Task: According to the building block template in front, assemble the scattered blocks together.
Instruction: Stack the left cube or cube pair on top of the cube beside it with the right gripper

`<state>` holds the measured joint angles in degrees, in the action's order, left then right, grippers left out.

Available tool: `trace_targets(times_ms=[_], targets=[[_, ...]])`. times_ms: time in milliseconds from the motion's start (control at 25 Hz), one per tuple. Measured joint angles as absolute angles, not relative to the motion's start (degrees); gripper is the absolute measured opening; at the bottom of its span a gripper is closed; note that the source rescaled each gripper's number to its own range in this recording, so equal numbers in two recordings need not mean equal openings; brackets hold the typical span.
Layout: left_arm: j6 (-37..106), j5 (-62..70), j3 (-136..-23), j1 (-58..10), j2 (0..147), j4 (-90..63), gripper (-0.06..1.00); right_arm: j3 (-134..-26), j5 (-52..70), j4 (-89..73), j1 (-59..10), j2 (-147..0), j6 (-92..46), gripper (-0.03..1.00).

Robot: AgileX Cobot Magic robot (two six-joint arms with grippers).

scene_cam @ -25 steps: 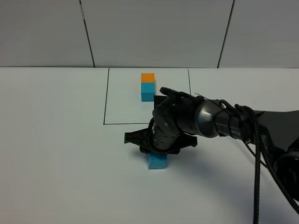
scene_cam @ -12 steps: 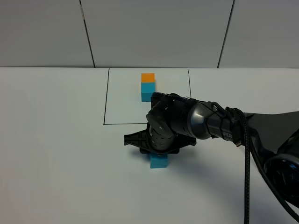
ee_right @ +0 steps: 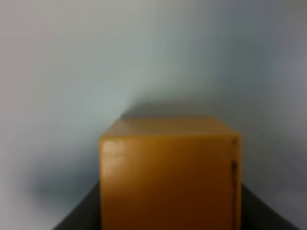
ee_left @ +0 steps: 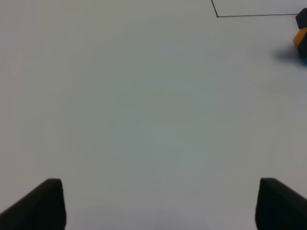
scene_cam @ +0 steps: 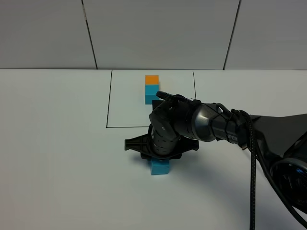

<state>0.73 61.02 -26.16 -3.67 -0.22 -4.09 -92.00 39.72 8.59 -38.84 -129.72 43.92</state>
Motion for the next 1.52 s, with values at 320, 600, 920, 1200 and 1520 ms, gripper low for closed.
trace_targets(times_ms=[320,600,920,1200,1520], targets=[[0.73,61.02,-26.16,-3.67,-0.22,-4.09,0.84,-92.42,39.85,7.26,-38.84,-129.82,44.73,0.43],[0.73,61.02,-26.16,-3.67,-0.22,-4.09,0.84,-92.49,39.9,7.26,-38.84,-129.82,45.67,0.43],[0.73,61.02,-26.16,-3.67,-0.22,-4.09,0.84,-92.49,39.72,7.04,-38.84,-129.82,45.85,0.61],[0.73,61.02,-26.16,-3.67,-0.22,-4.09,0.84,-92.93,39.76,6.97,-38.84,-129.82,45.61,0.91],[0.73,61.02,-26.16,-3.67,-0.22,-4.09,0.84,-94.5,41.45,6.15,-39.03,-128.01,41.66,0.93]])
